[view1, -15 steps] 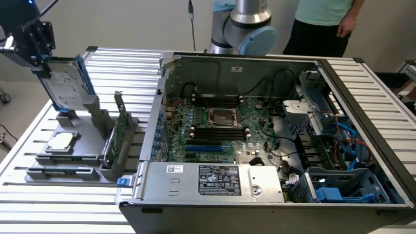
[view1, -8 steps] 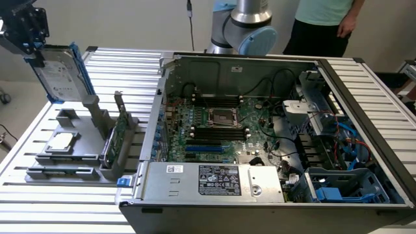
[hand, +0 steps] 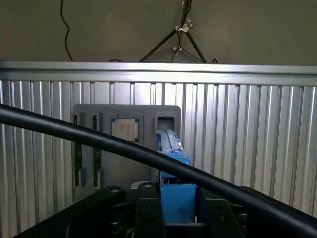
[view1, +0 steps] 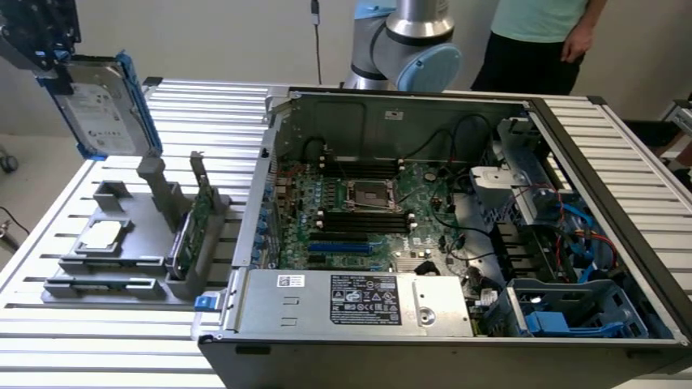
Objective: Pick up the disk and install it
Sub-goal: 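Pick up the disk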
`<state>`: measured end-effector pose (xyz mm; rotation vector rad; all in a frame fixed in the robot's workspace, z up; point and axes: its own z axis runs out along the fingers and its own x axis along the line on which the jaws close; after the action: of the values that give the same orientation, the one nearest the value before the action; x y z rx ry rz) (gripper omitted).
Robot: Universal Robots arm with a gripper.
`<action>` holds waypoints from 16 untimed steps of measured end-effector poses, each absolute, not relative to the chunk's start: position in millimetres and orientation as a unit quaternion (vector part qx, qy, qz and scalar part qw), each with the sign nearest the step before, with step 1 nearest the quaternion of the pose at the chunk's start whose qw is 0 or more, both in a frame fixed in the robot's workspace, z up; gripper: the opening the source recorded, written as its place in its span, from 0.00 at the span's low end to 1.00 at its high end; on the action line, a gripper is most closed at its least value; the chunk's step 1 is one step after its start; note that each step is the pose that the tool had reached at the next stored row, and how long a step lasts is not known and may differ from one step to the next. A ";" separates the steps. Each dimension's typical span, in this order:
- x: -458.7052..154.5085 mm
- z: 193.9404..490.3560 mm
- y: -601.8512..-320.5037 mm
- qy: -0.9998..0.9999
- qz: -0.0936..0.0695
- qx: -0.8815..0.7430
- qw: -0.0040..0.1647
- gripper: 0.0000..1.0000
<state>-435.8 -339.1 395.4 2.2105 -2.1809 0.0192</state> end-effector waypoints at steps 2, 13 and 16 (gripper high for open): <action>-430.8 401.2 -339.1 -0.702 0.006 0.712 0.018 0.32; -386.7 430.7 -339.1 -0.700 0.003 0.714 0.021 0.32; -372.9 438.8 -339.4 -0.699 0.002 0.714 0.022 0.32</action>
<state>-372.9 -339.4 438.8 2.2136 -2.1668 0.0071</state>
